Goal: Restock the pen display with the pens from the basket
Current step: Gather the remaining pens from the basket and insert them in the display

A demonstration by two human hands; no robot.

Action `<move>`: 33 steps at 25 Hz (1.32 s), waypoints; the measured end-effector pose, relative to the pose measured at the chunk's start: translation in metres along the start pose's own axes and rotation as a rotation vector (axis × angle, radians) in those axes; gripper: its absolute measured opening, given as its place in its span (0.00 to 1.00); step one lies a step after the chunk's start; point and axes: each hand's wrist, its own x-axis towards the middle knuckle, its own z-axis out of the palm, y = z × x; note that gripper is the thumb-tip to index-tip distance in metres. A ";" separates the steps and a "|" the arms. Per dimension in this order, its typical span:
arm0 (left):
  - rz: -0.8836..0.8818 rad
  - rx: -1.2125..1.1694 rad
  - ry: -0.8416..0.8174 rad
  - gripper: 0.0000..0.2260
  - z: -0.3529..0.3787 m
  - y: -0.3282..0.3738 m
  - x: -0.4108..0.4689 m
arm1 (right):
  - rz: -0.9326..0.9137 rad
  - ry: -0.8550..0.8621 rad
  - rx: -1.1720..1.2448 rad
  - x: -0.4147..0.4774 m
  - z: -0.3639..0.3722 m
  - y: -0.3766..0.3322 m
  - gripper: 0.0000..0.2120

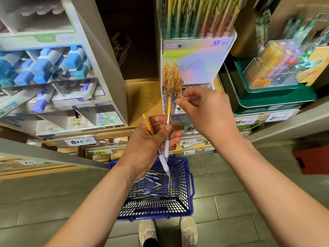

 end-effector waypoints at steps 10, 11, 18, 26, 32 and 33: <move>0.005 0.050 -0.005 0.11 -0.002 0.001 0.002 | 0.387 -0.304 0.678 -0.023 -0.002 -0.007 0.06; 0.006 0.052 -0.001 0.12 -0.002 0.001 0.002 | 0.363 -0.253 0.726 -0.021 -0.007 -0.009 0.06; -0.114 0.085 0.126 0.12 -0.006 0.001 -0.002 | 0.169 0.169 0.761 0.000 -0.023 -0.020 0.07; -0.155 -0.220 -0.006 0.06 -0.012 0.000 -0.004 | 0.006 0.169 0.360 -0.011 0.001 -0.020 0.06; -0.030 -0.129 0.039 0.10 -0.015 -0.005 -0.001 | -0.081 0.143 0.163 -0.015 0.017 -0.011 0.05; -0.007 -0.098 0.034 0.10 -0.016 -0.005 -0.001 | -0.077 0.145 0.164 -0.014 0.018 -0.010 0.05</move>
